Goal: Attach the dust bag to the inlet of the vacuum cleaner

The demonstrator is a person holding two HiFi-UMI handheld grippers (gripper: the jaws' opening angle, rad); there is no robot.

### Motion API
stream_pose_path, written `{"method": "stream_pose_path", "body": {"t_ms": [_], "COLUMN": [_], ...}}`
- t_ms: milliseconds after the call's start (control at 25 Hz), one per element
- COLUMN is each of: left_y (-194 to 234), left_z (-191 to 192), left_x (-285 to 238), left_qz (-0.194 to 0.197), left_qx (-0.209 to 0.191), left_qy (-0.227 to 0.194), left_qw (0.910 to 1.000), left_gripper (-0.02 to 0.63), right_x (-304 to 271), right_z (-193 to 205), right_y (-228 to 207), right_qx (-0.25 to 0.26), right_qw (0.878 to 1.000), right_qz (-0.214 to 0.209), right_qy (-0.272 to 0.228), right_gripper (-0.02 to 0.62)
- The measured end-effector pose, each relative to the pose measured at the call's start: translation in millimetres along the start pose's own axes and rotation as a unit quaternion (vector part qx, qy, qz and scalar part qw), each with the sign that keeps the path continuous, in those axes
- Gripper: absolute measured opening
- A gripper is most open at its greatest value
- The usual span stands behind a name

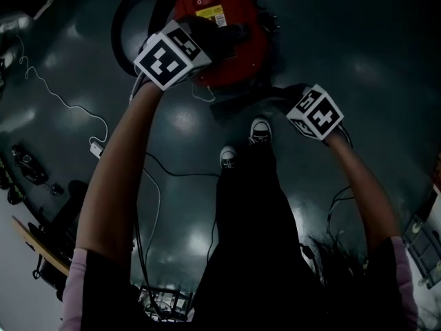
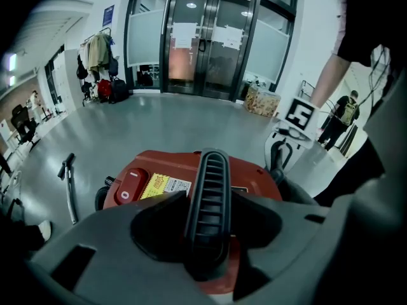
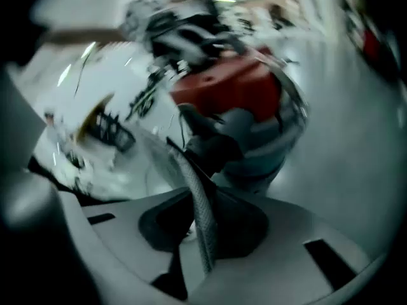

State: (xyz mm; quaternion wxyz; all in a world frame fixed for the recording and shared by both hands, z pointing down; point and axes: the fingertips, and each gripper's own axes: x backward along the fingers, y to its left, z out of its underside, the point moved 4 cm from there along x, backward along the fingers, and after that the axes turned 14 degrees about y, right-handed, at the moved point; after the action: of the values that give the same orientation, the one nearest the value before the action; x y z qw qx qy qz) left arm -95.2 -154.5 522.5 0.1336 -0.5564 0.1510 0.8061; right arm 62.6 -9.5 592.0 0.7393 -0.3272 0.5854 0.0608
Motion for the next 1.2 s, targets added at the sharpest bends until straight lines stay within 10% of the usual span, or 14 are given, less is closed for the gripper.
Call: {"method": "stream_pose_path", "body": {"t_ms": [80,160,280,360,440,680,920,1200], "left_y": [-2,-4,-4,-5,-5,-1,-3,0], "left_z": [2,1,1,1,1,1,2,1], "left_x": [0,0,1,1,1,-2,-1,-2], "left_qz": [0.003,0.008,0.008,0.009,0.01,0.003,0.009,0.001], "left_qx": [-0.001,-0.002,-0.003,-0.002,-0.001,0.002,0.002,0.001], "left_qy": [0.002,0.005,0.003,0.007,0.009,0.006,0.01,0.001], "left_qw": [1.0,0.9999,1.0,0.9999,0.9999,1.0,0.9999,1.0], "left_gripper": [0.192,0.192,0.192,0.192,0.192,0.192,0.192,0.192], "right_x": [4,6,2,-1,-1,6,21,20], "right_z": [-6,-7,-2,5,7,-2,2,-34], "right_y": [10,12,3,1,1,11,24,62], "right_qx": [0.177,0.226,0.043,-0.09,-0.111,0.113,0.181,0.331], "right_qw": [0.976,0.957,0.992,0.991,0.989,0.989,0.974,0.921], "right_qz": [0.125,0.18,0.113,0.054,0.043,0.097,0.131,0.199], "right_qy": [0.015,0.01,-0.04,-0.078,-0.087,0.013,0.04,0.043], "right_gripper": [0.088,0.094,0.089,0.081,0.077,0.089,0.197,0.198]}}
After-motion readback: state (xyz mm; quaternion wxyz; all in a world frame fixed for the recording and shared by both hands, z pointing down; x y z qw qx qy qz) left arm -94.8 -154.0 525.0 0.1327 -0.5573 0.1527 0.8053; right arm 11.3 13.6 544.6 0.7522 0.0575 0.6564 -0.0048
